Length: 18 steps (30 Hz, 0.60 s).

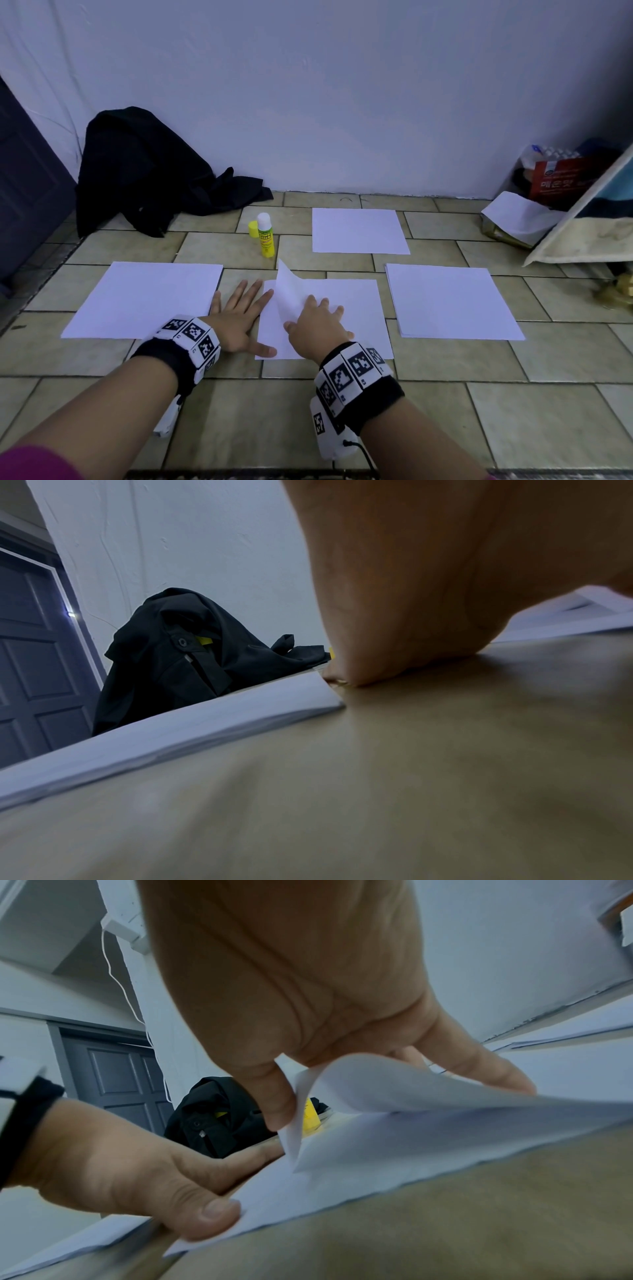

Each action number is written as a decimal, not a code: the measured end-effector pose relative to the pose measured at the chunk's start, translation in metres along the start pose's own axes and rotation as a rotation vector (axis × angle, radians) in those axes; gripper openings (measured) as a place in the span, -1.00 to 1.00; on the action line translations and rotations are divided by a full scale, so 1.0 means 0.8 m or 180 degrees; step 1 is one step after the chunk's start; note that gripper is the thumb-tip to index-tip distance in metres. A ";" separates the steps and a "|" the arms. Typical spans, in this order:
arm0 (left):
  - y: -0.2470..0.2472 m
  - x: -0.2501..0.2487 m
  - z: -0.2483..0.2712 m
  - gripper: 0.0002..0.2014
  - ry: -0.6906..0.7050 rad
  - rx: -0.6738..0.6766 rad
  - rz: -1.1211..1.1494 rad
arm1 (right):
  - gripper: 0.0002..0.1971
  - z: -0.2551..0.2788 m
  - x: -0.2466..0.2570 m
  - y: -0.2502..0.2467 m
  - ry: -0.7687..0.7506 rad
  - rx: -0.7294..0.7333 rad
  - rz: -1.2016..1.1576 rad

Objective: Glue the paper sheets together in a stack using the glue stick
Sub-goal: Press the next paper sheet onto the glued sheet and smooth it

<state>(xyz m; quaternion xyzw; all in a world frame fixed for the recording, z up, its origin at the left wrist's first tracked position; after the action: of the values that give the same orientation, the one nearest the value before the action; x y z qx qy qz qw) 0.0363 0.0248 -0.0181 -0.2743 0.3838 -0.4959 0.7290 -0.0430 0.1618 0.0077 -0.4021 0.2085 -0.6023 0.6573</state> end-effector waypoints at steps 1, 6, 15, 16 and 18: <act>-0.001 0.000 0.001 0.32 -0.0001 0.0029 0.0008 | -0.35 0.000 0.000 -0.001 -0.0001 0.0003 0.0001; -0.002 0.000 0.000 0.32 0.0053 -0.0006 0.0052 | -0.34 0.000 0.001 -0.001 -0.0015 0.0007 0.0015; -0.002 0.004 -0.001 0.57 0.0191 -0.0016 0.0116 | -0.32 0.000 0.001 0.001 -0.0030 0.0014 -0.0020; -0.002 0.004 -0.002 0.56 0.0194 -0.0005 0.0115 | -0.32 0.000 0.001 0.000 -0.0029 0.0019 -0.0027; -0.002 0.003 -0.001 0.56 0.0185 -0.0008 0.0118 | -0.32 0.001 0.001 -0.001 -0.0029 0.0035 -0.0027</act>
<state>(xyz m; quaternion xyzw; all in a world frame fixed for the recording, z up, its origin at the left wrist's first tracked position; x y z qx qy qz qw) 0.0351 0.0216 -0.0178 -0.2535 0.4105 -0.4897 0.7263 -0.0428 0.1610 0.0084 -0.4021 0.2004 -0.6044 0.6579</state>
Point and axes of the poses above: each hand's wrist, its own z-axis away from the middle knuckle, its own y-axis out of the palm, x = y × z, the point moved 2 cm from there along -z, towards the middle knuckle, and after that the axes turned 15 degrees about y, right-handed, at the moved point
